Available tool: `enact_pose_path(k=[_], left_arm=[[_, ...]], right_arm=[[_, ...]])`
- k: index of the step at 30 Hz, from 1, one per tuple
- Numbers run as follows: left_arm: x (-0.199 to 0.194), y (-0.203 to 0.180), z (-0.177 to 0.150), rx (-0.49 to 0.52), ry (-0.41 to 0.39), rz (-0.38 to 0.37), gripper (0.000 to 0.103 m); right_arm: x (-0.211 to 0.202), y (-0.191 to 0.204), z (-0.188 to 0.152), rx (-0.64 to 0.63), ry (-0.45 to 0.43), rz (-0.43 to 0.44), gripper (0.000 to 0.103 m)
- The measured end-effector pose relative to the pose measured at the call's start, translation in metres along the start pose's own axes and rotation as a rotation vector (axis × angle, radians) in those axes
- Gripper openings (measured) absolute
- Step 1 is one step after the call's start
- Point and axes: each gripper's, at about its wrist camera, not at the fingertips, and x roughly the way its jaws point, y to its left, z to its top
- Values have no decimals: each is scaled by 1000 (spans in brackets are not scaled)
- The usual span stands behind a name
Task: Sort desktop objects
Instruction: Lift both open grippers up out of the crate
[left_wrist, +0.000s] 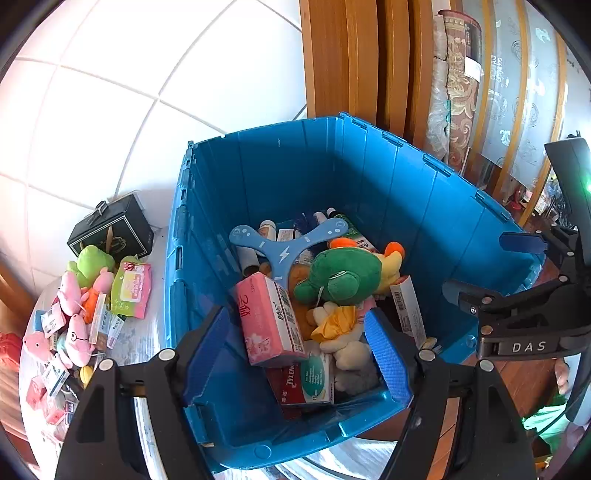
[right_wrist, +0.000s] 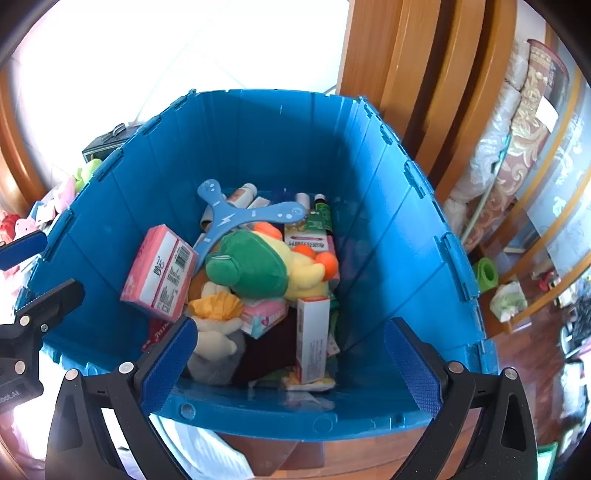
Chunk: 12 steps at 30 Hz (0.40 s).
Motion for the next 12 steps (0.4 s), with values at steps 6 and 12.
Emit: enact_pose_path(k=[6,12], left_arm=[[-1,2,1,-23,-19,-16,75],[2,1,2,-26,-14,-9,75]], right_arm=[[-2,2,-1,-8,-4,-14,103],[4,-1,-2,-4,4,-15,103]])
